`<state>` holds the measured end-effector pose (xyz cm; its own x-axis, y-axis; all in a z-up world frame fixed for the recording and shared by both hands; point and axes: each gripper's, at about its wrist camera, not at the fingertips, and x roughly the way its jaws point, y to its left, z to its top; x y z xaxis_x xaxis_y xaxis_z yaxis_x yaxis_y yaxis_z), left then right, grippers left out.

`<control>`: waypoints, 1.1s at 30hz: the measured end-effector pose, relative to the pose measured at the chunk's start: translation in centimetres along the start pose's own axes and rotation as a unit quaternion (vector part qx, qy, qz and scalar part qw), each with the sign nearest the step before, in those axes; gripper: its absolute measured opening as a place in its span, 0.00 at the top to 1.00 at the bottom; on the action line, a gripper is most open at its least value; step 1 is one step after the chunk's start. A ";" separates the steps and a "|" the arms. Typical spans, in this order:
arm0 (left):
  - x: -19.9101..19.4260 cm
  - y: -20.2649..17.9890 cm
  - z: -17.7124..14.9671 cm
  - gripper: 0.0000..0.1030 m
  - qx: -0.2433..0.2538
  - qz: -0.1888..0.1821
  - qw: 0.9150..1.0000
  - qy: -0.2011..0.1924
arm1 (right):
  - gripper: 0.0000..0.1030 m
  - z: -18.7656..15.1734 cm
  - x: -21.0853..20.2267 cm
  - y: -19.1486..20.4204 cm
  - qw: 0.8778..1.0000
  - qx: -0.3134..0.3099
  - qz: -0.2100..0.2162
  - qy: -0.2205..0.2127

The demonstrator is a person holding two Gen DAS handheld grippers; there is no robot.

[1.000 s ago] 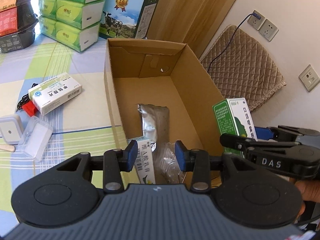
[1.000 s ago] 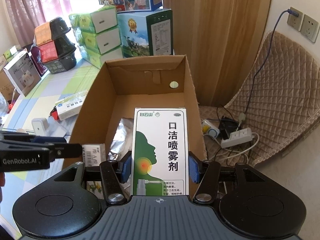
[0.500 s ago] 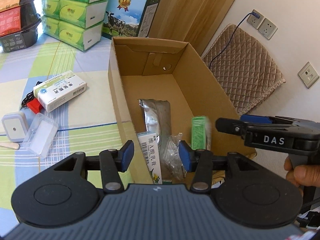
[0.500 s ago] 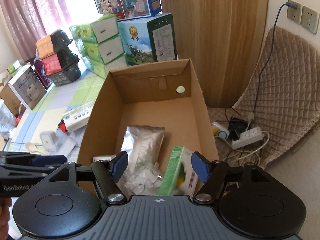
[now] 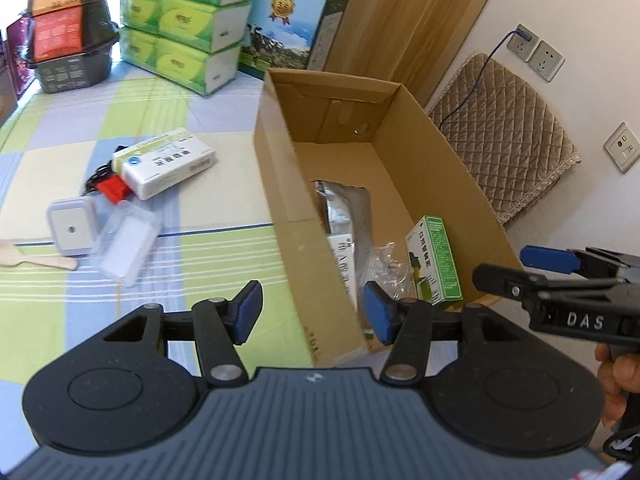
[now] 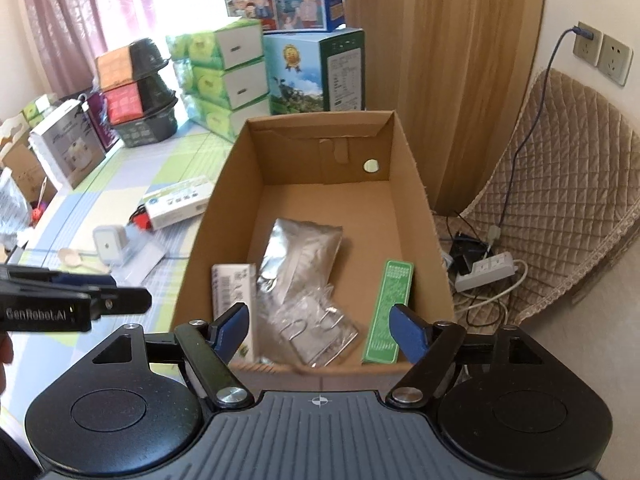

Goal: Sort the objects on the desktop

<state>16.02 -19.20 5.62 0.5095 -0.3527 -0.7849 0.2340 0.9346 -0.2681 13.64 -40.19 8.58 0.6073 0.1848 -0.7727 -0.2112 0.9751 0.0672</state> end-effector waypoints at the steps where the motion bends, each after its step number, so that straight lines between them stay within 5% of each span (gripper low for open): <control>1: -0.4 0.2 -0.2 0.50 -0.001 0.002 1.000 -0.001 | 0.26 -0.2 -0.2 0.4 1.000 -0.002 -0.001 -0.001; 33: -12.0 10.7 -4.7 0.04 0.012 0.094 0.993 -0.073 | 0.02 -2.1 -3.5 12.4 0.997 -0.074 0.032 -0.018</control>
<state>8.51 -4.78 9.51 0.6603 -0.1766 -0.7299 0.1416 0.9838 -0.1100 7.33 -28.99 10.76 0.6154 0.2520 -0.7469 -0.3582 0.9334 0.0198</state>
